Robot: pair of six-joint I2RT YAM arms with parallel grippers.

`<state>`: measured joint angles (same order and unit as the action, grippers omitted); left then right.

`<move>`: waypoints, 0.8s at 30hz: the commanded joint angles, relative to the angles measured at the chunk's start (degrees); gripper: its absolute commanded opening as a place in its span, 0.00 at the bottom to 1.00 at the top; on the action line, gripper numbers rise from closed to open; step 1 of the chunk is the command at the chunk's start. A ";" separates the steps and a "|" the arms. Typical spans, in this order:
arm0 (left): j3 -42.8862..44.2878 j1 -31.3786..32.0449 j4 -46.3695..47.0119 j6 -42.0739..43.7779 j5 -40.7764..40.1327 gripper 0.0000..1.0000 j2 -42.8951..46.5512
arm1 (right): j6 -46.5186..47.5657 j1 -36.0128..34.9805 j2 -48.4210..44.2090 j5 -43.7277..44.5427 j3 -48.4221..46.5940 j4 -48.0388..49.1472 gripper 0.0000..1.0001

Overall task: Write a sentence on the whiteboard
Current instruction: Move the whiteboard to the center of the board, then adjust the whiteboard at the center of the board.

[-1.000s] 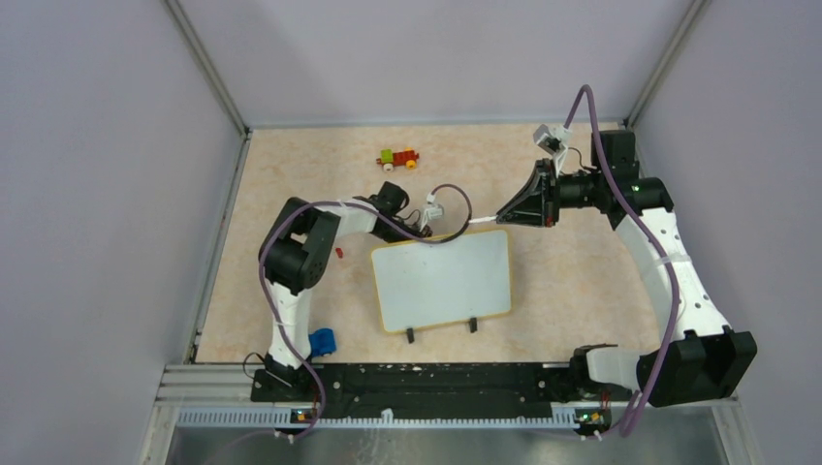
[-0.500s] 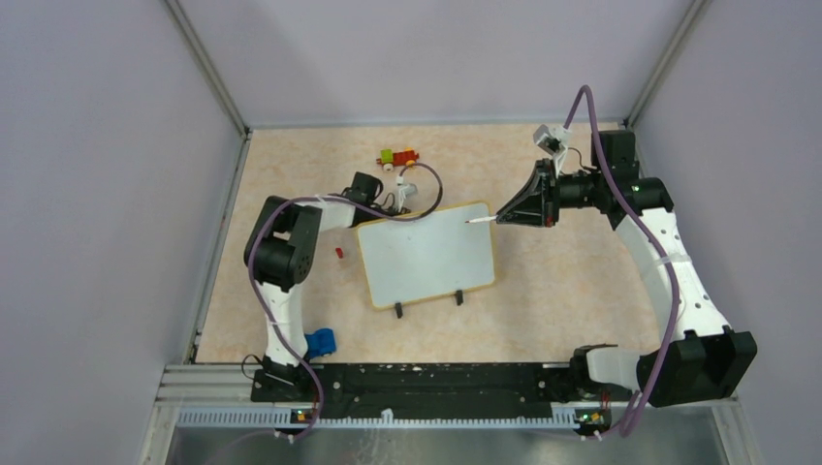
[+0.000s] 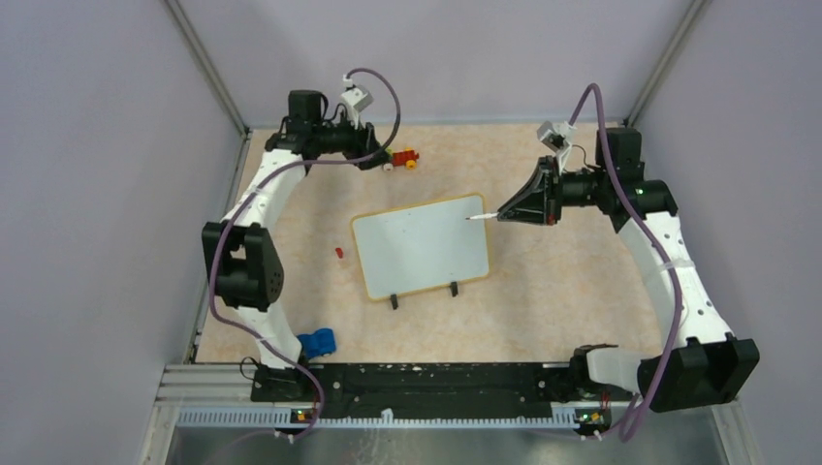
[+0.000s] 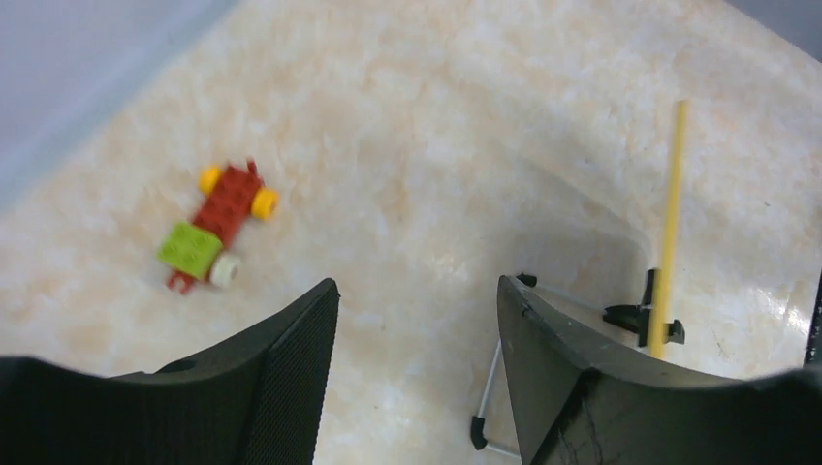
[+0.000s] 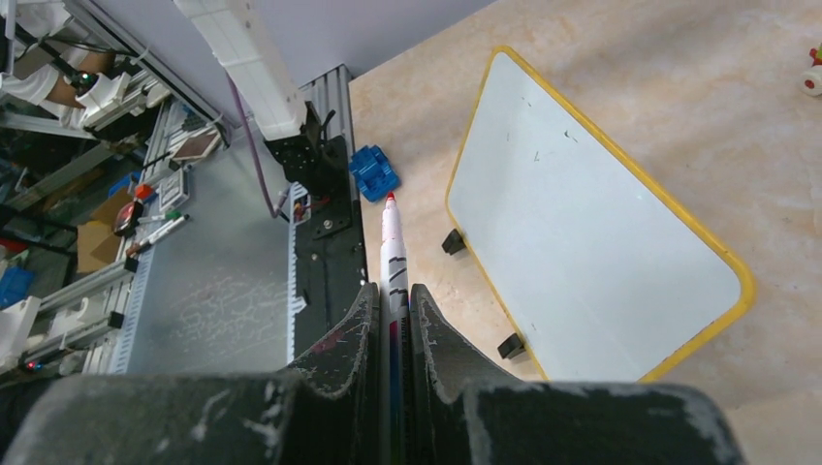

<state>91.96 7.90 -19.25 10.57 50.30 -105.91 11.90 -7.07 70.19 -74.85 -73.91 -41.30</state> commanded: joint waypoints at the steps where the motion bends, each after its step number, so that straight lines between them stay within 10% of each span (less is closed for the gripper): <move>1: 9.50 2.58 -24.01 30.02 5.09 0.68 7.64 | -0.88 1.79 -3.10 -1.67 -0.57 2.64 0.00; 5: 11.40 13.06 -49.97 59.55 -8.06 0.70 11.85 | -11.22 7.40 -4.22 -4.93 1.65 11.40 0.00; 10: -3.04 25.96 -44.62 64.12 -18.50 0.68 21.46 | -34.28 15.72 -4.96 -5.75 8.77 37.23 0.00; 18: -9.55 48.63 -38.91 66.29 -36.58 0.66 14.94 | -30.98 19.48 -2.51 -1.27 7.89 30.86 0.00; 24: -7.54 53.51 -34.51 68.19 -40.08 0.61 4.40 | -27.74 21.53 -2.83 0.94 9.79 28.94 0.00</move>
<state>83.02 60.38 -58.11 75.90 15.20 -97.47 -17.91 13.04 67.31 -75.42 -64.49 -12.56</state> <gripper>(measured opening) 0.629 0.087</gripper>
